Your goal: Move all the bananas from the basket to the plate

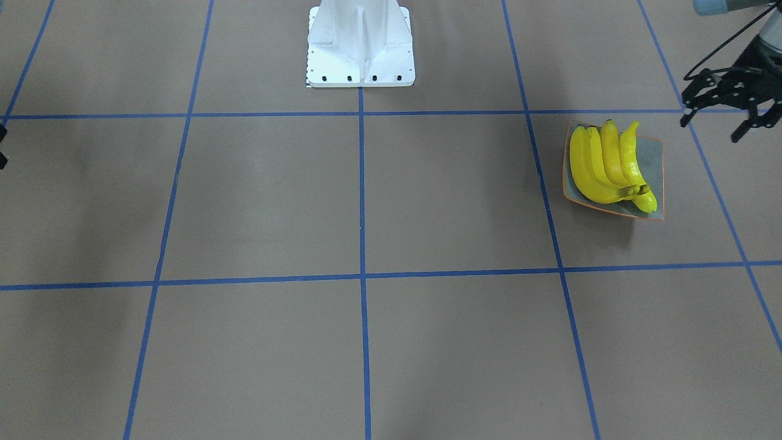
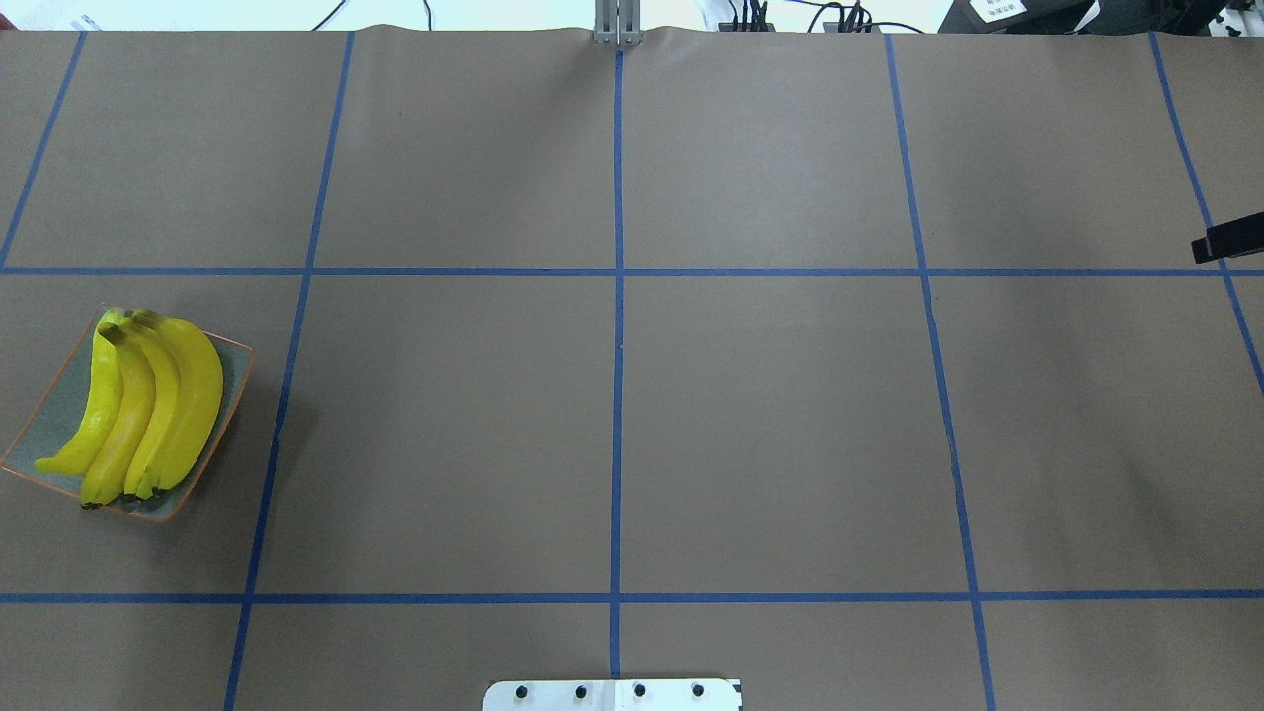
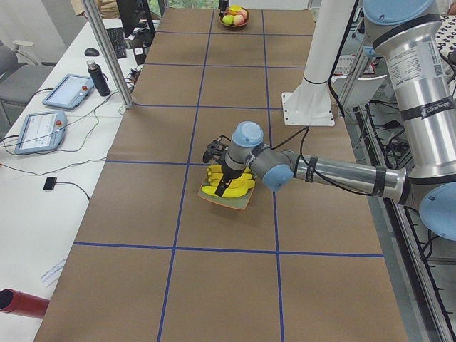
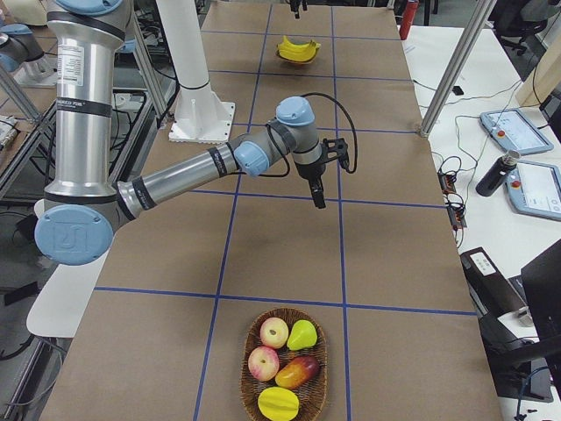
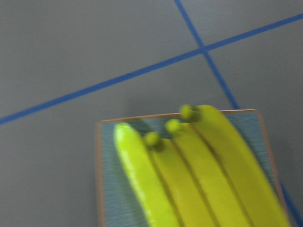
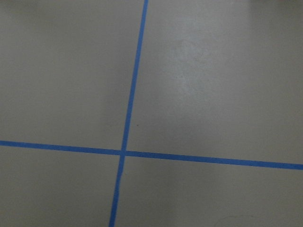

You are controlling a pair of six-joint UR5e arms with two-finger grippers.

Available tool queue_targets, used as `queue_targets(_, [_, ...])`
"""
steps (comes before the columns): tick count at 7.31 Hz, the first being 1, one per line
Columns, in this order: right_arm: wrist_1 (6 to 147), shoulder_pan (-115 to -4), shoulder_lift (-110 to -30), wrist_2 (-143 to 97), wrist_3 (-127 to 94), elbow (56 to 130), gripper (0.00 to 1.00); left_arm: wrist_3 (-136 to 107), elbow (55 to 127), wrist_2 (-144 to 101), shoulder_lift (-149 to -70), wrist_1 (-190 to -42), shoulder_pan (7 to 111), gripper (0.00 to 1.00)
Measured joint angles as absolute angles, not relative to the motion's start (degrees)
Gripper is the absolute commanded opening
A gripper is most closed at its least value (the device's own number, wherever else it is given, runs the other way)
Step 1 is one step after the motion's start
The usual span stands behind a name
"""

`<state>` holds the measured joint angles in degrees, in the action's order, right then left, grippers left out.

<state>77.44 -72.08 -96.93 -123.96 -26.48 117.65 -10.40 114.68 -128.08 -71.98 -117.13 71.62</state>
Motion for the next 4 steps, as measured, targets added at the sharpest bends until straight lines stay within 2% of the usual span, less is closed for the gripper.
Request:
queue_targets(2, [77.8,-80.3,-99.5,-132.3,-12.2,110.9,1.0,4.3,113.6,-130.5,-74.8,-101.0,81.2,1.0])
queue_targets(4, [77.9,-85.9,-103.3,-134.5,-2.4,106.9,1.0,7.7,112.0,-131.0,-75.2,-91.7,84.3,1.0])
